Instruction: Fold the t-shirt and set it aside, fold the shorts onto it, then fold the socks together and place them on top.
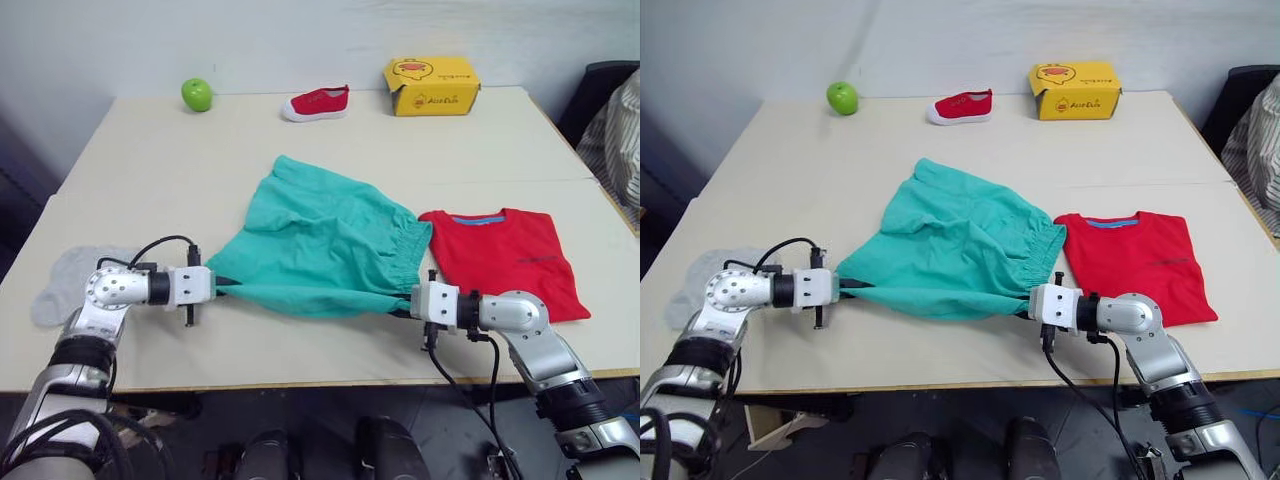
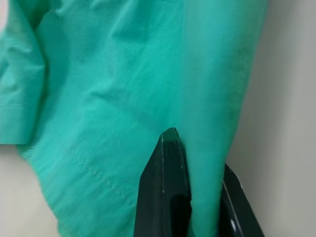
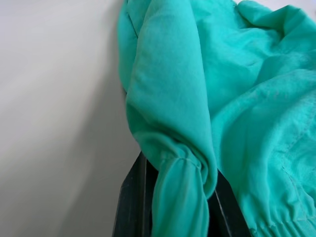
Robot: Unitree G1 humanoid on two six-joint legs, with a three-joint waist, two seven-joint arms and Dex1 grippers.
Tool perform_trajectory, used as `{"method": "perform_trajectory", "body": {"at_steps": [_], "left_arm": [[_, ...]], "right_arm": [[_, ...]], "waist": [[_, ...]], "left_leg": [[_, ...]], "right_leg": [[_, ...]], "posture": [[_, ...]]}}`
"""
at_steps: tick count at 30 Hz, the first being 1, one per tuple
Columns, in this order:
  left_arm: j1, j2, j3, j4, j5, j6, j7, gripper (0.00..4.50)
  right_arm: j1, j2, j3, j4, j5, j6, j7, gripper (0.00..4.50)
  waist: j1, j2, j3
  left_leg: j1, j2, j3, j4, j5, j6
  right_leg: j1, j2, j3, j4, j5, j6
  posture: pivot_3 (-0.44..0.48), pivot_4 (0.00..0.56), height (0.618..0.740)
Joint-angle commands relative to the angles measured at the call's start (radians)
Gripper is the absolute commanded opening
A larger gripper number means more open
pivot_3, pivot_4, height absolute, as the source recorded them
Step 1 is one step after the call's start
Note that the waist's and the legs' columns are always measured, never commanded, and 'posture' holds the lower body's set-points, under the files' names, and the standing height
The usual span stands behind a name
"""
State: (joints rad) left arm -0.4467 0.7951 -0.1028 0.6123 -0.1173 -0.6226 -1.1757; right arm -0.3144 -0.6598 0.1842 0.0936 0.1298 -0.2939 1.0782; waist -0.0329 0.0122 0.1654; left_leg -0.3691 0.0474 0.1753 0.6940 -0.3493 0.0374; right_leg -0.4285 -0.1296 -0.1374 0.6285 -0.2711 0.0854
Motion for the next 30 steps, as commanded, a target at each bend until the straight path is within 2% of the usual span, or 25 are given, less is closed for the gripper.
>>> {"method": "perform_trajectory", "body": {"at_steps": [1,3,5,9,14,18,23,25,27,30], "left_arm": [[0.164,0.058,0.012,-0.262,-0.153,0.181,-0.115,0.02],[0.258,0.109,0.044,-0.420,-0.229,0.277,-0.141,0.02],[0.383,0.187,0.094,-0.579,-0.287,0.386,-0.159,0.02],[0.636,0.297,0.232,-0.801,-0.370,0.568,-0.157,0.02],[0.903,0.323,0.419,-1.024,-0.433,0.756,-0.134,0.02],[0.969,0.319,0.480,-1.098,-0.444,0.862,-0.121,0.02],[0.837,0.285,0.463,-1.053,-0.437,0.863,-0.084,0.02],[0.727,0.293,0.444,-1.008,-0.467,0.886,-0.097,0.02],[0.553,0.312,0.410,-0.917,-0.486,0.895,-0.133,0.02],[0.192,0.302,0.287,-0.709,-0.436,0.890,-0.189,0.02]], "right_arm": [[0.001,-0.022,-0.052,0.003,0.070,-0.067,0.053,0.00],[0.007,-0.027,-0.058,0.001,0.107,-0.085,0.091,0.00],[0.018,-0.034,-0.068,-0.008,0.148,-0.094,0.132,0.00],[0.053,-0.057,-0.087,-0.034,0.206,-0.081,0.187,0.00],[0.164,-0.103,-0.096,-0.108,0.278,-0.046,0.262,0.00],[0.244,-0.147,-0.109,-0.194,0.359,0.044,0.299,0.00],[0.299,-0.244,-0.174,-0.342,0.512,0.304,0.266,0.00],[0.282,-0.269,-0.217,-0.378,0.582,0.411,0.227,0.00],[0.248,-0.276,-0.266,-0.414,0.679,0.538,0.154,0.00],[0.186,-0.276,-0.311,-0.437,0.770,0.676,0.080,0.00]], "waist": [[-0.008,-0.001,0.000],[-0.007,-0.002,0.002],[-0.008,-0.009,0.006],[-0.004,-0.014,0.010],[0.009,-0.014,0.012],[0.009,-0.014,0.012],[0.009,-0.014,0.012],[0.011,-0.014,0.012],[0.016,-0.014,0.012],[0.029,-0.014,0.012]], "left_leg": [[0.000,0.000,0.000,-0.001,0.000,0.000],[-0.001,0.000,0.000,-0.002,-0.001,0.000],[-0.001,0.000,0.000,-0.002,-0.001,0.001],[-0.001,0.001,-0.001,-0.001,-0.001,0.000],[-0.001,0.002,-0.003,-0.001,-0.003,-0.002],[-0.001,0.002,-0.003,-0.001,-0.003,-0.003],[-0.001,0.003,-0.003,-0.001,-0.004,-0.005],[-0.001,0.004,-0.003,-0.001,-0.004,-0.006],[-0.001,0.004,-0.003,-0.001,-0.004,-0.006],[-0.002,0.005,-0.003,-0.001,-0.003,-0.007]], "right_leg": [[0.000,0.000,0.000,-0.001,0.000,0.000],[0.000,0.000,0.000,-0.002,0.000,0.000],[-0.001,0.001,0.000,-0.002,0.000,0.000],[0.000,-0.001,0.004,-0.007,-0.001,-0.001],[0.001,-0.004,0.007,-0.008,-0.002,-0.003],[0.000,-0.003,0.006,-0.009,-0.002,-0.003],[0.000,-0.004,0.007,-0.009,-0.002,-0.004],[0.000,-0.003,0.007,-0.009,-0.003,-0.004],[0.000,-0.003,0.006,-0.008,-0.003,-0.005],[-0.001,-0.002,0.006,-0.007,-0.003,-0.005]], "posture": [[0.000,0.150,0.740],[0.000,0.150,0.740],[0.000,0.150,0.740],[0.000,0.150,0.740],[0.000,0.150,0.740],[0.000,0.150,0.740],[0.000,0.150,0.740],[0.000,0.150,0.740],[0.000,0.150,0.740],[0.000,0.150,0.740]]}}
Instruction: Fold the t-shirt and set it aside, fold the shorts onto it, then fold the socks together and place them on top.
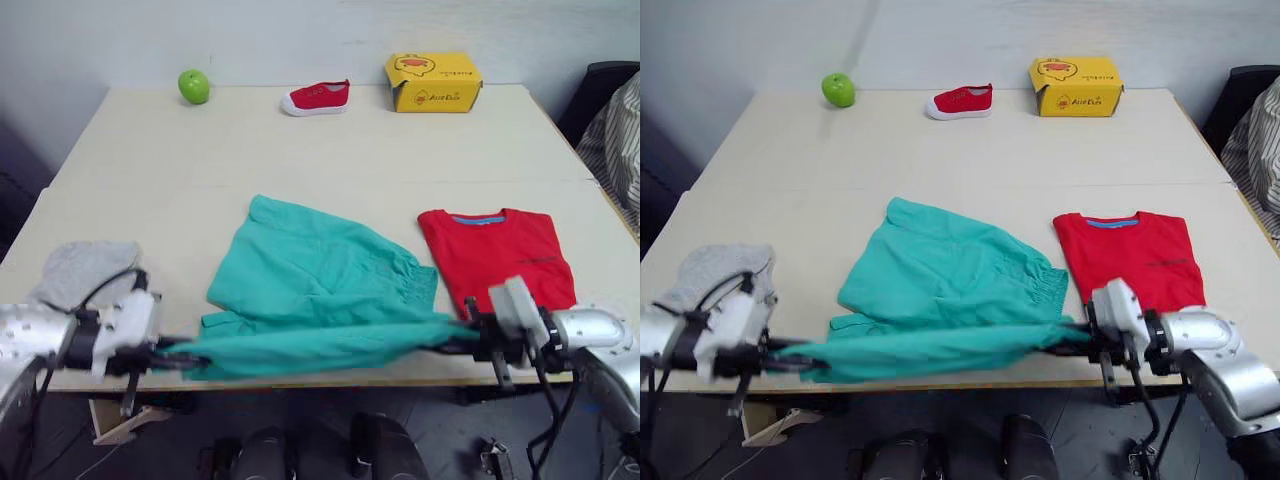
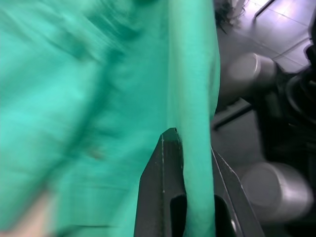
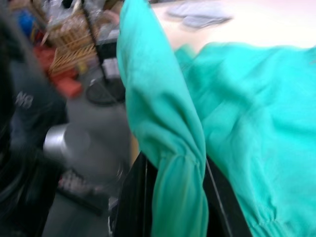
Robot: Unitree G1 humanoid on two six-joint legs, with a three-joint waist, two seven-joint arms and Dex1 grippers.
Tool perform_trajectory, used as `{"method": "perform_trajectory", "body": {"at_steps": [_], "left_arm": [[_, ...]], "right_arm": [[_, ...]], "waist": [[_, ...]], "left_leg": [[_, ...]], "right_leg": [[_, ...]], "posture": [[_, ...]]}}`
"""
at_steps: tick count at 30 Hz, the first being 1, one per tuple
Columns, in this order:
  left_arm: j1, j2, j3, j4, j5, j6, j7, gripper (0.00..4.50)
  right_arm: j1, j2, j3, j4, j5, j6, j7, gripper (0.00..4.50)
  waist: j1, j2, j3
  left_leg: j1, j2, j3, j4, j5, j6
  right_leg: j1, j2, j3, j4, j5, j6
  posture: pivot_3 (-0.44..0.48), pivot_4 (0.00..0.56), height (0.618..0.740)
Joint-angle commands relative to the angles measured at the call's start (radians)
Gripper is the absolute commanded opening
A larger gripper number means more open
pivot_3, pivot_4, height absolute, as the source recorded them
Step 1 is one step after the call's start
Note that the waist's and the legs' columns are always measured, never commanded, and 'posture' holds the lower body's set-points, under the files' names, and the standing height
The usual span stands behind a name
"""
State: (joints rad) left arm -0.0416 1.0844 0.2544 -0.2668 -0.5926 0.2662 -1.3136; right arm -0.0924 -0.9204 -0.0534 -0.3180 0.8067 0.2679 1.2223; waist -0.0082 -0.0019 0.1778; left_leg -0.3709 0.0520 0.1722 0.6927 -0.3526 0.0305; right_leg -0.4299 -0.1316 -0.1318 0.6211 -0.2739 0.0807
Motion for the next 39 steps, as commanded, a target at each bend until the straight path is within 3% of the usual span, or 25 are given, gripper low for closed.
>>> {"method": "perform_trajectory", "body": {"at_steps": [1,5,10,13,16,21,25,28,32,37,39], "left_arm": [[-0.352,-0.011,-0.124,0.248,0.073,-0.012,-0.069,0.02],[-0.824,-0.187,-0.308,0.603,0.241,-0.116,-0.103,0.02],[-1.152,-0.418,-0.417,1.085,0.440,-0.340,-0.039,0.02],[-1.242,-0.496,-0.460,1.321,0.550,-0.462,0.043,0.02],[-1.276,-0.529,-0.484,1.450,0.634,-0.527,0.127,0.02],[-1.292,-0.560,-0.477,1.546,0.709,-0.547,0.270,0.02],[-1.298,-0.583,-0.417,1.579,0.692,-0.476,0.327,0.02],[-1.299,-0.593,-0.376,1.584,0.691,-0.455,0.403,0.73],[-1.289,-0.592,-0.337,1.577,0.684,-0.449,0.408,1.94],[-1.258,-0.536,-0.251,1.560,0.657,-0.513,0.503,3.74],[-1.238,-0.513,-0.229,1.546,0.645,-0.568,0.477,4.21]], "right_arm": [[-0.064,-0.006,-0.082,-0.013,0.100,0.143,-0.092,0.00],[-0.191,0.033,-0.098,0.078,0.097,0.281,-0.257,0.00],[-0.298,0.091,-0.068,0.141,0.043,0.448,-0.468,0.00],[-0.320,0.139,-0.040,0.148,0.001,0.500,-0.534,0.00],[-0.325,0.188,-0.029,0.152,-0.035,0.517,-0.577,0.00],[-0.322,0.261,-0.046,0.187,-0.114,0.491,-0.642,0.00],[-0.293,0.290,-0.074,0.191,-0.154,0.458,-0.661,0.00],[-0.282,0.318,-0.094,0.194,-0.167,0.444,-0.682,0.90],[-0.289,0.332,-0.137,0.211,-0.206,0.395,-0.707,2.22],[-0.256,0.310,-0.211,0.221,-0.260,0.253,-0.676,4.17],[-0.244,0.304,-0.238,0.213,-0.268,0.203,-0.653,4.50]], "waist": [[0.010,0.000,0.000],[0.024,-0.001,-0.001],[0.026,-0.004,0.000],[0.021,-0.004,0.001],[0.003,-0.004,0.001],[-0.003,-0.007,0.002],[0.002,-0.007,0.002],[0.005,-0.007,0.002],[0.004,-0.007,0.002],[0.003,-0.007,0.002],[0.000,-0.007,0.002]], "left_leg": [[0.000,0.000,0.000,0.000,0.000,0.000],[-0.001,-0.006,0.003,0.004,0.002,0.003],[-0.005,-0.006,0.006,0.006,0.000,0.005],[-0.008,-0.005,0.006,0.006,0.000,0.005],[-0.016,-0.005,0.006,0.006,0.000,0.004],[-0.020,-0.004,0.006,0.006,0.002,0.003],[-0.020,-0.005,0.006,0.008,0.003,0.005],[-0.020,-0.005,0.006,0.009,0.003,0.005],[-0.020,-0.005,0.006,0.008,0.003,0.005],[-0.019,-0.005,0.006,0.008,0.004,0.005],[-0.019,-0.005,0.006,0.008,0.004,0.004]], "right_leg": [[0.000,0.001,-0.001,0.000,0.000,0.000],[0.000,0.008,-0.006,0.005,0.001,0.002],[0.000,0.014,-0.003,0.000,0.004,0.006],[-0.003,0.015,-0.003,-0.001,0.004,0.007],[-0.013,0.015,-0.002,0.001,0.004,0.007],[-0.017,0.016,-0.002,0.002,0.004,0.007],[-0.016,0.015,0.000,0.002,0.005,0.009],[-0.016,0.015,0.000,0.002,0.005,0.009],[-0.016,0.015,0.000,0.003,0.005,0.009],[-0.016,0.015,0.000,0.003,0.005,0.009],[-0.016,0.015,0.000,0.003,0.005,0.009]], "posture": [[0.000,0.150,0.740],[0.000,0.150,0.740],[0.000,0.150,0.740],[0.000,0.150,0.740],[0.000,0.150,0.740],[0.000,0.150,0.740],[0.000,0.150,0.740],[0.000,0.150,0.740],[0.000,0.150,0.740],[0.000,0.150,0.740],[0.000,0.150,0.740]]}}
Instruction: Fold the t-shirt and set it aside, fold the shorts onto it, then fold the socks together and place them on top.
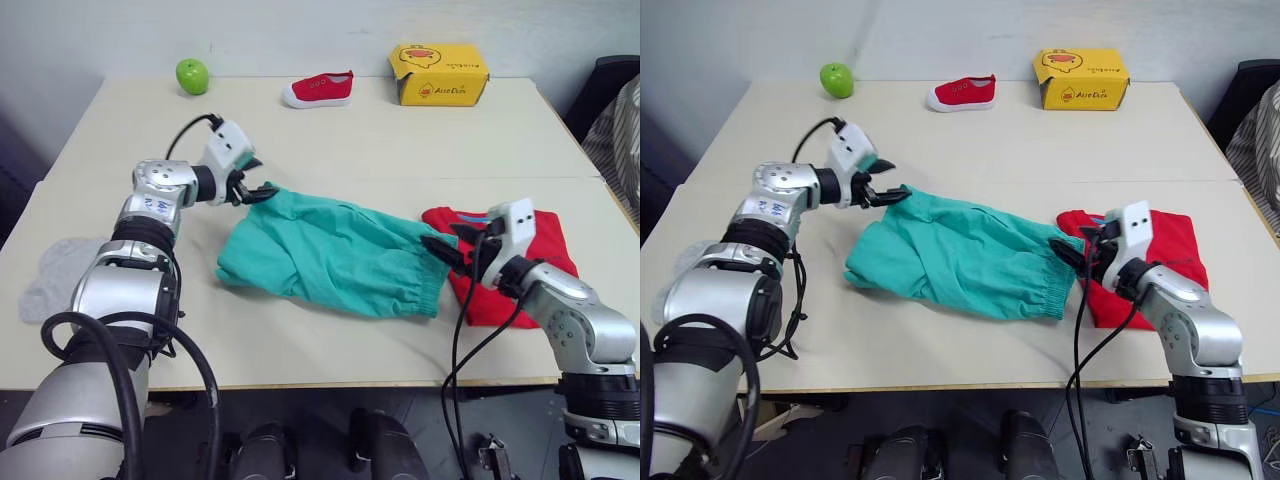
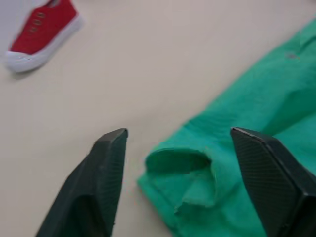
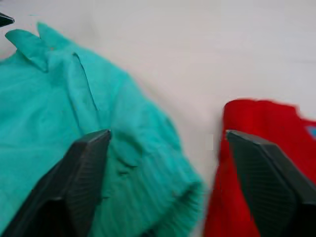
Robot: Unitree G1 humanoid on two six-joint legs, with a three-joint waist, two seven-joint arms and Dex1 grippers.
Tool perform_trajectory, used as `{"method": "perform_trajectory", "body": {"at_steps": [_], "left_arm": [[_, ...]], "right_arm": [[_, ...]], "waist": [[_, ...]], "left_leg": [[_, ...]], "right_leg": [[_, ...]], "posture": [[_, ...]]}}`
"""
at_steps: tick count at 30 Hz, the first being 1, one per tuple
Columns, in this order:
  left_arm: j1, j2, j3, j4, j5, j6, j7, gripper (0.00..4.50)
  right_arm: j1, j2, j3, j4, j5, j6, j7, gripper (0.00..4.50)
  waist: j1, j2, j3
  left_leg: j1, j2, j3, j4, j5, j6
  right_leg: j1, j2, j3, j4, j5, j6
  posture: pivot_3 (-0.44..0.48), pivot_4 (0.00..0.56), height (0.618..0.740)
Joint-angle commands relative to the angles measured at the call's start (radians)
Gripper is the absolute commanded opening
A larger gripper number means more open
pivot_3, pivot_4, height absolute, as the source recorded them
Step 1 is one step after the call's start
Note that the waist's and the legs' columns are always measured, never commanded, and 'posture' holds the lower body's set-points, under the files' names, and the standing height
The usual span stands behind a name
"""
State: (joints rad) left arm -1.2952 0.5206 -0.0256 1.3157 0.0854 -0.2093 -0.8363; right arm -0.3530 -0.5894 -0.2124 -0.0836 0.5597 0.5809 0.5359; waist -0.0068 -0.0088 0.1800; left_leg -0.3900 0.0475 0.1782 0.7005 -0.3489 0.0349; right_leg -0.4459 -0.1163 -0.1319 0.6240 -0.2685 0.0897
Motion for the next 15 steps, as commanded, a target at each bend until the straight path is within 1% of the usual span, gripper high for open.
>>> {"method": "perform_trajectory", "body": {"at_steps": [1,2,4,5,6,8,10,13,15], "left_arm": [[0.025,0.060,0.063,-0.044,-0.043,-0.118,-0.024,4.48],[0.037,0.067,0.092,-0.057,-0.077,-0.143,-0.085,4.48],[0.090,0.082,0.139,-0.117,-0.165,-0.194,-0.306,4.48],[0.131,0.089,0.152,-0.171,-0.215,-0.206,-0.439,4.48],[0.173,0.096,0.155,-0.228,-0.251,-0.212,-0.532,4.48],[0.277,0.111,0.137,-0.370,-0.302,-0.208,-0.669,4.48],[0.384,0.122,0.110,-0.511,-0.316,-0.208,-0.716,4.48],[0.494,0.132,0.084,-0.643,-0.312,-0.241,-0.707,4.48],[0.568,0.111,0.066,-0.713,-0.304,-0.266,-0.653,4.48]], "right_arm": [[0.024,-0.032,-0.087,-0.030,-0.020,-0.125,0.048,4.50],[0.039,-0.041,-0.090,-0.046,-0.019,-0.144,0.075,4.50],[0.087,-0.057,-0.073,-0.108,-0.033,-0.243,0.169,4.50],[0.118,-0.061,-0.049,-0.146,-0.056,-0.306,0.212,4.50],[0.148,-0.063,-0.019,-0.185,-0.075,-0.343,0.244,4.50],[0.217,-0.067,0.062,-0.244,-0.137,-0.435,0.307,4.50],[0.281,-0.074,0.147,-0.266,-0.222,-0.539,0.358,4.50],[0.325,-0.055,0.214,-0.257,-0.310,-0.617,0.339,4.50],[0.328,-0.010,0.250,-0.251,-0.396,-0.546,0.219,4.50]], "waist": [[-0.003,0.000,0.000],[-0.004,0.000,0.000],[-0.005,0.000,0.000],[-0.006,0.000,0.000],[-0.009,0.000,0.000],[-0.014,0.000,0.000],[-0.020,0.000,0.000],[-0.022,0.000,0.000],[-0.021,-0.001,-0.001]], "left_leg": [[0.000,0.000,0.000,0.000,0.000,0.000],[0.000,0.000,0.000,0.000,0.000,0.000],[0.000,0.000,0.001,0.000,0.000,0.000],[0.000,0.000,0.001,0.000,0.000,0.000],[0.000,0.000,0.003,-0.001,0.000,-0.001],[0.001,0.000,0.008,-0.001,0.001,-0.001],[0.002,0.000,0.009,0.000,0.001,-0.002],[0.003,0.000,0.009,0.000,0.001,-0.002],[0.004,0.000,0.008,0.001,0.001,-0.002]], "right_leg": [[0.000,0.000,0.000,0.000,0.000,0.000],[0.000,0.000,0.000,0.000,0.000,0.000],[0.000,0.000,0.000,0.000,0.000,0.000],[0.000,0.000,0.000,0.000,0.000,0.000],[0.000,0.000,0.000,0.000,0.000,0.000],[0.000,0.001,0.000,0.001,0.000,0.000],[0.001,0.000,0.000,0.002,0.000,0.000],[0.001,0.000,0.002,0.002,0.000,0.000],[0.001,0.000,0.003,0.003,0.000,0.000]], "posture": [[0.000,0.150,0.740],[0.000,0.150,0.740],[0.000,0.150,0.740],[0.000,0.150,0.740],[0.000,0.150,0.740],[0.000,0.150,0.740],[0.000,0.150,0.740],[0.000,0.150,0.740],[0.000,0.150,0.740]]}}
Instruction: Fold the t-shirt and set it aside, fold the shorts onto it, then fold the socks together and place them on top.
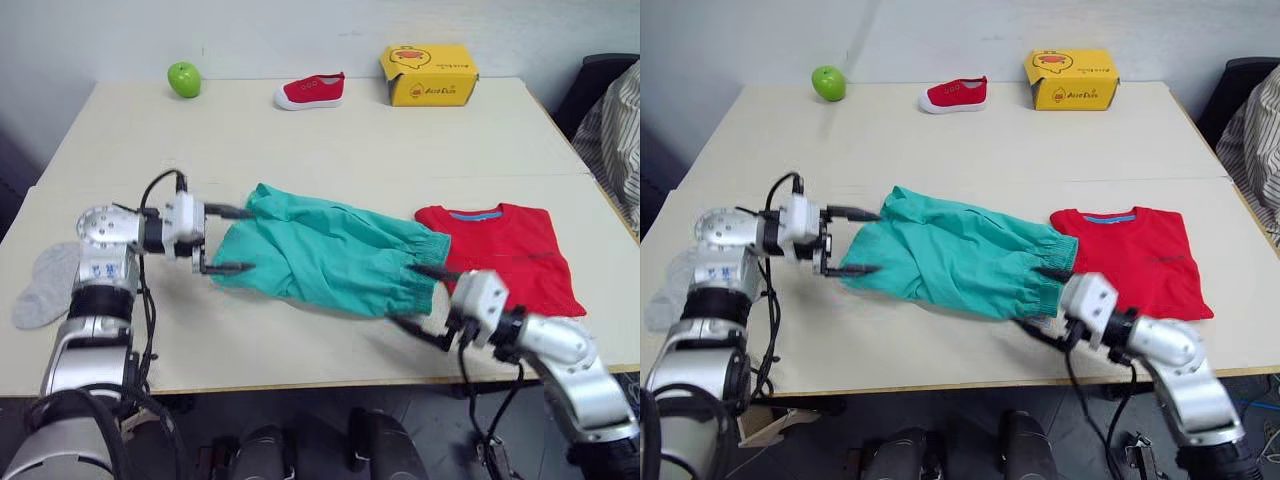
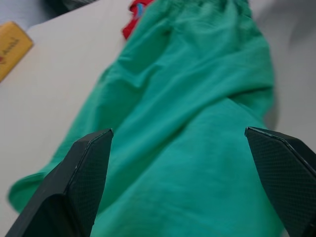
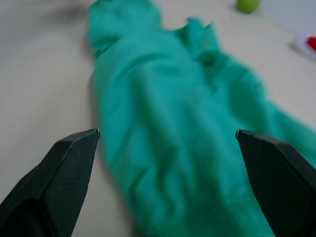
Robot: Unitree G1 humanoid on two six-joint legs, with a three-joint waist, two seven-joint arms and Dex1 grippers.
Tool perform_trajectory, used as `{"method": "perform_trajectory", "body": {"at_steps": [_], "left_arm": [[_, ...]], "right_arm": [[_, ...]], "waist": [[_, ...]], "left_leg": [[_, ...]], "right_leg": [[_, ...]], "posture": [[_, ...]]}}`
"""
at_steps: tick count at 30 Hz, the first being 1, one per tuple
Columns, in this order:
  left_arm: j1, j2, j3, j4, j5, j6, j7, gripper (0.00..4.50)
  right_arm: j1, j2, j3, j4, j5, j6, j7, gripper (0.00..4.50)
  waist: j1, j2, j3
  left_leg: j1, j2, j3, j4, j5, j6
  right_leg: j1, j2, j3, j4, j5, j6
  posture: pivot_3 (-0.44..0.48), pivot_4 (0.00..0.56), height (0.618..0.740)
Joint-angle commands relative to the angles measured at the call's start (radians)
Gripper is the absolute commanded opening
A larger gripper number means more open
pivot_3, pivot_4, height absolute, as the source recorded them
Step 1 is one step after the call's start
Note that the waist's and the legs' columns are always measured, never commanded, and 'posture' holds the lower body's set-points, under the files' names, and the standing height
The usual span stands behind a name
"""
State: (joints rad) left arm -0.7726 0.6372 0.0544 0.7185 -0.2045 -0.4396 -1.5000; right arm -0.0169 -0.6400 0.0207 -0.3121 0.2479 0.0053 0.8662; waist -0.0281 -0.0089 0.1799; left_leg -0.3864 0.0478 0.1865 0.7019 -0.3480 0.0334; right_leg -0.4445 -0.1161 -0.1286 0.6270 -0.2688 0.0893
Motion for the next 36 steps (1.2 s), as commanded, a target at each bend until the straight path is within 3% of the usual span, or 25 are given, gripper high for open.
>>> {"method": "perform_trajectory", "body": {"at_steps": [1,4,7,10,15,16,19,22,26,29,33,36], "left_arm": [[0.076,-0.026,-0.017,-0.151,-0.012,-0.028,0.054,4.48],[0.118,-0.040,-0.059,-0.153,0.104,-0.107,0.182,4.50],[0.117,-0.036,-0.094,-0.092,0.176,-0.198,0.254,4.50],[0.105,-0.034,-0.117,-0.018,0.228,-0.251,0.323,3.88],[0.070,0.003,-0.174,0.118,0.368,-0.342,0.482,2.21],[0.065,0.008,-0.183,0.141,0.384,-0.343,0.507,1.89],[0.069,0.022,-0.200,0.176,0.395,-0.330,0.550,0.91],[0.103,0.032,-0.196,0.142,0.350,-0.328,0.529,0.02],[0.334,0.125,-0.097,-0.217,0.162,-0.161,0.479,0.02],[0.536,0.160,-0.031,-0.466,0.091,-0.042,0.518,0.02],[0.760,0.145,0.055,-0.712,0.094,0.088,0.638,0.02],[0.850,0.134,0.080,-0.807,0.110,0.155,0.695,0.02]], "right_arm": [[-0.011,0.054,0.036,-0.023,-0.126,0.044,-0.144,4.50],[-0.012,0.020,0.096,0.001,-0.262,-0.009,-0.150,4.10],[-0.018,-0.004,0.110,0.028,-0.315,-0.041,-0.152,3.17],[-0.033,-0.022,0.111,0.064,-0.339,-0.078,-0.146,2.05],[-0.085,-0.041,0.095,0.151,-0.354,-0.137,-0.148,0.19],[-0.099,-0.045,0.094,0.175,-0.357,-0.153,-0.146,0.00],[-0.168,-0.050,0.104,0.261,-0.361,-0.211,-0.133,0.00],[-0.234,-0.046,0.118,0.347,-0.359,-0.278,-0.115,0.00],[-0.368,-0.031,0.152,0.519,-0.341,-0.407,-0.060,0.00],[-0.428,-0.018,0.173,0.623,-0.328,-0.488,-0.022,0.00],[-0.447,-0.009,0.190,0.675,-0.296,-0.540,0.026,0.00],[-0.412,-0.019,0.189,0.630,-0.283,-0.507,0.047,0.00]], "waist": [[0.001,-0.001,-0.001],[0.004,0.000,-0.001],[0.004,0.000,-0.001],[0.003,0.000,-0.001],[0.004,-0.001,-0.002],[0.004,-0.001,-0.002],[0.000,-0.001,-0.002],[-0.001,0.001,-0.003],[-0.033,0.004,-0.005],[-0.032,0.004,-0.004],[-0.024,0.004,-0.004],[-0.006,0.004,-0.004]], "left_leg": [[0.001,0.000,-0.001,0.001,0.000,0.000],[0.002,0.001,-0.005,0.001,0.000,0.000],[0.001,0.000,-0.005,0.001,0.000,0.000],[0.002,0.000,-0.005,0.001,0.000,0.000],[0.003,0.000,-0.006,0.001,0.000,0.000],[0.004,0.000,-0.006,0.001,0.000,0.001],[0.017,0.001,-0.006,-0.003,0.000,0.001],[0.019,0.005,-0.006,-0.003,0.000,0.001],[0.019,0.007,-0.004,-0.005,-0.001,-0.001],[0.018,0.011,-0.005,-0.005,-0.003,-0.004],[0.017,0.013,-0.004,-0.004,-0.004,-0.005],[0.018,0.012,-0.005,-0.003,-0.004,-0.005]], "right_leg": [[0.000,0.000,0.001,0.001,0.000,0.000],[0.000,-0.001,0.002,0.002,0.000,0.000],[0.000,0.000,0.002,0.001,0.000,0.000],[0.000,0.000,0.002,0.001,0.000,0.000],[0.002,-0.001,0.001,0.001,0.000,0.000],[0.003,-0.001,0.001,0.001,0.000,0.000],[0.015,-0.001,0.002,-0.002,-0.001,-0.002],[0.016,-0.002,0.001,0.000,-0.001,-0.003],[0.013,-0.001,0.002,0.003,-0.002,-0.005],[0.011,0.002,-0.001,0.004,-0.004,-0.008],[0.012,0.002,0.000,0.002,-0.004,-0.008],[0.014,0.002,0.000,0.001,-0.004,-0.008]], "posture": [[0.000,0.150,0.740],[0.000,0.150,0.740],[0.000,0.150,0.740],[0.000,0.150,0.740],[0.000,0.150,0.740],[0.000,0.150,0.740],[0.000,0.150,0.740],[0.000,0.150,0.740],[0.000,0.150,0.740],[0.000,0.150,0.740],[0.000,0.150,0.740],[0.000,0.150,0.740]]}}
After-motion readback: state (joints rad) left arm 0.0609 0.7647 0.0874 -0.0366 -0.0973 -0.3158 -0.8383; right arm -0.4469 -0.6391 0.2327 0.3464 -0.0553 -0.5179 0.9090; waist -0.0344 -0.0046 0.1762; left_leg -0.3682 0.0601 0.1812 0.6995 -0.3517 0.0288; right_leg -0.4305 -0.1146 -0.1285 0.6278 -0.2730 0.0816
